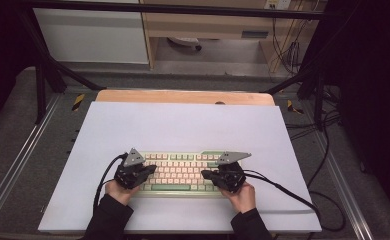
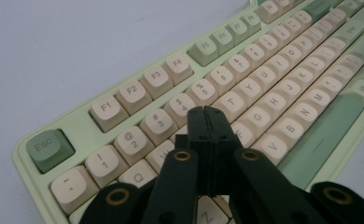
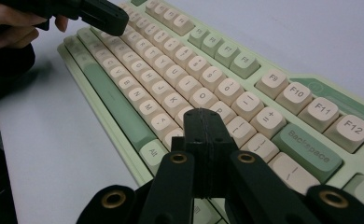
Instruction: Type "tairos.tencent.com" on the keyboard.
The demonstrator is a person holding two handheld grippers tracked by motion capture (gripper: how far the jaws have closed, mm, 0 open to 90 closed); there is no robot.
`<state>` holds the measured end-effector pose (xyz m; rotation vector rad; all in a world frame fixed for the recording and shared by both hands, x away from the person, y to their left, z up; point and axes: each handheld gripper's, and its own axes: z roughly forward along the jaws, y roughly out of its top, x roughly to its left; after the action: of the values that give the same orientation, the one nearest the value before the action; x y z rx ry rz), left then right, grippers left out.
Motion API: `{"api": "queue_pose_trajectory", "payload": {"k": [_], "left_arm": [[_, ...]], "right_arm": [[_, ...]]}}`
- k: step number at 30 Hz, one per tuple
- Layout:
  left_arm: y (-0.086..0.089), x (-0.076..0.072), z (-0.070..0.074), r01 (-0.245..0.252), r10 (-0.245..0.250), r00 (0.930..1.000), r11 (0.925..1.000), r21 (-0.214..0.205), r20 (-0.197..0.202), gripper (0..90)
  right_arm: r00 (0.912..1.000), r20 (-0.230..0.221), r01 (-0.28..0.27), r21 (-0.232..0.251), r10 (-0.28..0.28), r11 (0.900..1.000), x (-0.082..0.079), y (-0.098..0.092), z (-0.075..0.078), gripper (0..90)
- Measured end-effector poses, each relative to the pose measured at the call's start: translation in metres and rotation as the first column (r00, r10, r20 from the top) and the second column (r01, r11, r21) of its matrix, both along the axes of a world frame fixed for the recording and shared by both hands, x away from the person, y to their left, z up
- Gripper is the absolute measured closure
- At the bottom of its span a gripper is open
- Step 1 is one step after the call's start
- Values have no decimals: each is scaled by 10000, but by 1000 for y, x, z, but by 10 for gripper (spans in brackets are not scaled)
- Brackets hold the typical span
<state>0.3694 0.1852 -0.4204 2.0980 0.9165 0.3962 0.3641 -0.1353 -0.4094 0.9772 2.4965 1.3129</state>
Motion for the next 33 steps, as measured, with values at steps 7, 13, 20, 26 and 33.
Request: {"api": "queue_pose_trajectory", "payload": {"k": [7, 13, 20, 26, 33], "left_arm": [[6, -4, 2, 7, -7, 10000, 10000, -55, 11, 899], [14, -9, 3, -52, 53, 10000, 9999, -96, 47, 899], [23, -13, 3, -135, 136, 9999, 9997, -200, 34, 899], [27, -15, 2, -124, 125, 9999, 9997, -226, 40, 899], [31, -17, 1, -121, 121, 9999, 9995, -294, 3, 899]], "right_arm": [[10000, -24, -8, 140, 9, 9999, -1, 0, 2, 900], [10000, -84, -7, 168, 9, 9999, -1, 1, 3, 900], [9998, -21, -195, 84, 195, 9998, -2, 10, 3, 900], [9993, -111, -357, 9, 357, 9994, -3, 21, 2, 900], [9982, -89, -588, -86, 588, 9982, -3, 36, 3, 900]]}}
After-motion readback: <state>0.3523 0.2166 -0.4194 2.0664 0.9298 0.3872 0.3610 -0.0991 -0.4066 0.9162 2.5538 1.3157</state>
